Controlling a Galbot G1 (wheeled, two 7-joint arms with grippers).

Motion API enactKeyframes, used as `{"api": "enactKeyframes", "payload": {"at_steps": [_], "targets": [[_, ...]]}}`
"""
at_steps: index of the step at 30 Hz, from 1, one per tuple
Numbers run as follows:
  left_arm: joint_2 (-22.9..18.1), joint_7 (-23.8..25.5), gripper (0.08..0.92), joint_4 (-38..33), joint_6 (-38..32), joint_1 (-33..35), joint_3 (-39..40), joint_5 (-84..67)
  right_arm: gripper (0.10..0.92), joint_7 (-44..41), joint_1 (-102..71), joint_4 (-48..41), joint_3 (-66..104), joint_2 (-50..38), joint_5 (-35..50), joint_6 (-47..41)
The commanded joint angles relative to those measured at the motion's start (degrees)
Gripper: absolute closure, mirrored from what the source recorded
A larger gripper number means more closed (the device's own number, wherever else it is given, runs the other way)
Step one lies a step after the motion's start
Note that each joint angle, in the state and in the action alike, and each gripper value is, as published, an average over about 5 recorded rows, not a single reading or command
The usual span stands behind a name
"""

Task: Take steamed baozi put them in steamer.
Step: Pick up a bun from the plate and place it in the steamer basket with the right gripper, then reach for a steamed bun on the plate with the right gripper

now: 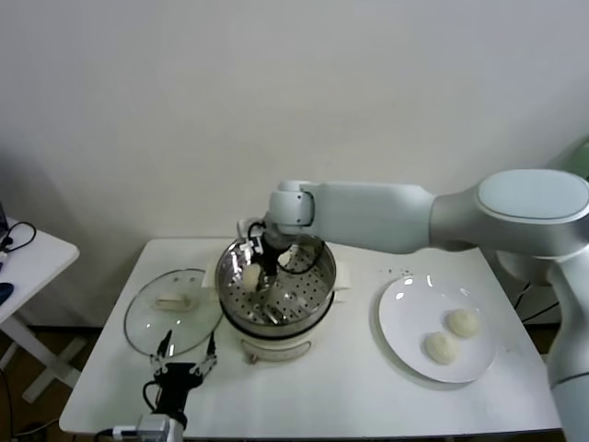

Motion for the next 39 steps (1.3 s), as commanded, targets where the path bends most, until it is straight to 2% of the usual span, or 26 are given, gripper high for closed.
{"api": "enactKeyframes", "payload": {"at_steps": [1,10,12,18,22,31,39], "targets": [[0.00,-0.01,0.177,-0.14,-0.05,0.03,0.00,-0.08,0.372,0.34,-2.83,-3.44,0.63,1.94,-2.20,-0.09],[-0.09,0.00,0.177,-0.10,-0.06,-0.08,0.12,-0.07,0.369,0.53,-3.52,-5.05,1.60,2.74,-2.91,0.38],[-0.09,0.01,0.177,-0.15,-0.05,-0.03,0.15,-0.04,0.348,0.34,-3.36,-4.86,1.59,2.74,-2.82,0.63],[-0.07,0.06,0.177,-0.20,0.05,-0.09,0.36,0.08,0.220,-0.70,-2.01,-3.07,1.32,1.42,-1.53,2.17],[-0.14,0.12,0.177,-0.41,0.18,0.02,0.79,0.33,0.204,-0.85,0.23,-0.32,1.20,-1.42,-0.05,2.45],[-0.10,0.33,0.177,-0.90,0.54,0.29,0.15,0.22,0.203,-4.96,15.88,13.34,-5.15,-17.85,8.69,5.37],[0.26,0.65,0.177,-1.11,0.87,0.27,-0.69,-0.18,0.203,-8.37,25.25,27.11,-15.07,-35.89,6.92,6.70]]}}
